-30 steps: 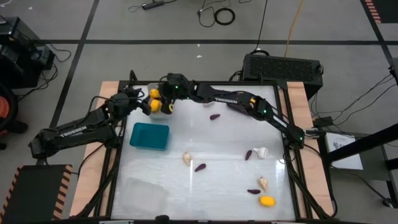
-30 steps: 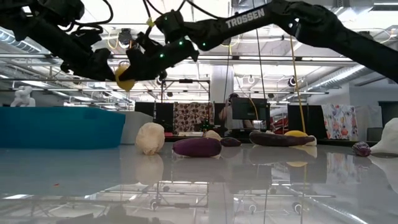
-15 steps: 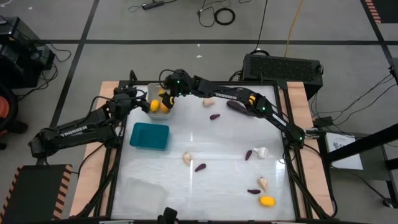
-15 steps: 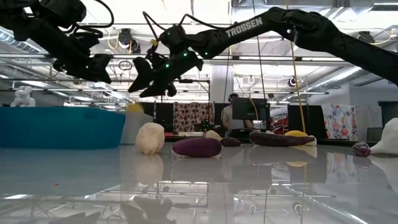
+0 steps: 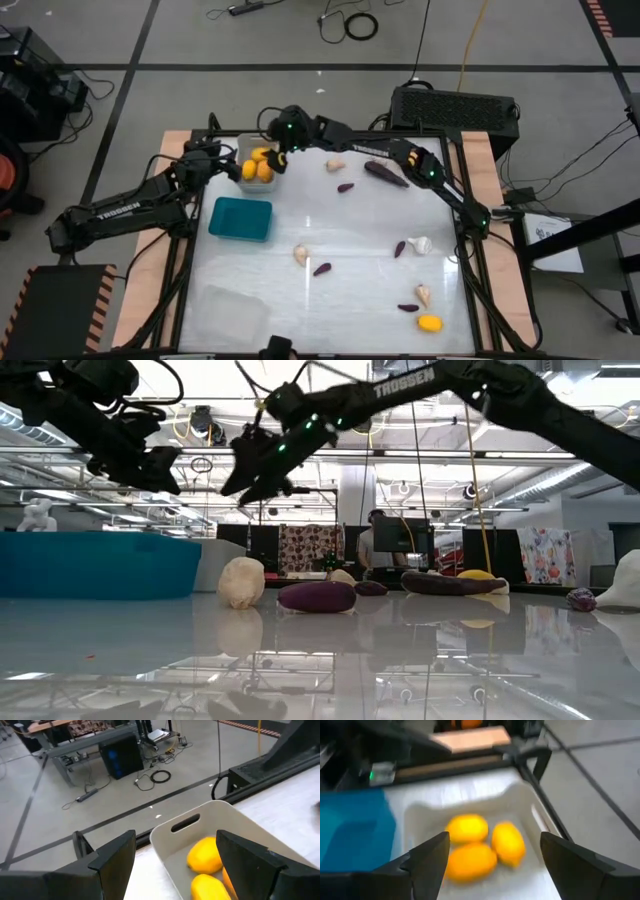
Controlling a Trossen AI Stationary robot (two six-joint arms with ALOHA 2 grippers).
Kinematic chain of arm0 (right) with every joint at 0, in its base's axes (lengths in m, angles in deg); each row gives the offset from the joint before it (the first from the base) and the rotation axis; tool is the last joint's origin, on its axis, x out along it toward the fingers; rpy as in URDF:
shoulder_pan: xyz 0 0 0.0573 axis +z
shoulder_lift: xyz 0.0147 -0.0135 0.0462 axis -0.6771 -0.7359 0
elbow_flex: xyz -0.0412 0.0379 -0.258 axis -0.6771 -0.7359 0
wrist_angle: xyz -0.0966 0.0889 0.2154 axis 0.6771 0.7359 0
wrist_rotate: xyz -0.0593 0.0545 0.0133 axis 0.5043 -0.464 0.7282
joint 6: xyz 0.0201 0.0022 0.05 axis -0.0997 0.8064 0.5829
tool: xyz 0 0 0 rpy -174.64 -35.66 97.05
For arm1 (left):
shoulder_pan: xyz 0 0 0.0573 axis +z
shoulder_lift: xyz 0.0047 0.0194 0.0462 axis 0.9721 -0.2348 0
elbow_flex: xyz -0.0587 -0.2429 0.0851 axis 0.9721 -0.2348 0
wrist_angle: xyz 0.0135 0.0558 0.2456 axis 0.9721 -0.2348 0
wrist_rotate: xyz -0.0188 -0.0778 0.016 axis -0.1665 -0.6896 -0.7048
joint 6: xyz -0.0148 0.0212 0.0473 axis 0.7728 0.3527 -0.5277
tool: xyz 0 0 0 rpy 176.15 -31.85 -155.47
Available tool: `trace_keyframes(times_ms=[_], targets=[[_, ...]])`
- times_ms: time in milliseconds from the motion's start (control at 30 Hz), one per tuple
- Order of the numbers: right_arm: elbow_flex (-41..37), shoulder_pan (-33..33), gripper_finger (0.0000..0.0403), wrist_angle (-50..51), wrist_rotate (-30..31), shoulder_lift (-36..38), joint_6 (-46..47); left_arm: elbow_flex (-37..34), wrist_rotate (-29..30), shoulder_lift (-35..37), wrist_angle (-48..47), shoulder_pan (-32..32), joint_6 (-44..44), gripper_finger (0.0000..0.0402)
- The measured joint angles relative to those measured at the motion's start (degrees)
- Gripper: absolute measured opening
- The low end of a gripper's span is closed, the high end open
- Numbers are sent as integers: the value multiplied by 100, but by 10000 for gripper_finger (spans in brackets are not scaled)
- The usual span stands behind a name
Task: Sort produce into baskets
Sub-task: Put the yellow lemon into the gray bin
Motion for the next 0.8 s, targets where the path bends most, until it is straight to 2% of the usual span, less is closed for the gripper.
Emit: trace_keyframes(times_ms=[267,433,600,800], targets=[[3,-227,301,3269,17,973,-329,0,-210,0,42,0,2,283],[13,-639,301,5105,43,1275,-656,1,-282,0,63,0,4,283],[9,-1276,301,6122,70,1398,-174,2,-554,0,149,0,4,283],[-203,-1717,301,6377,1042,1499,150,2,-624,0,165,0,-35,283]])
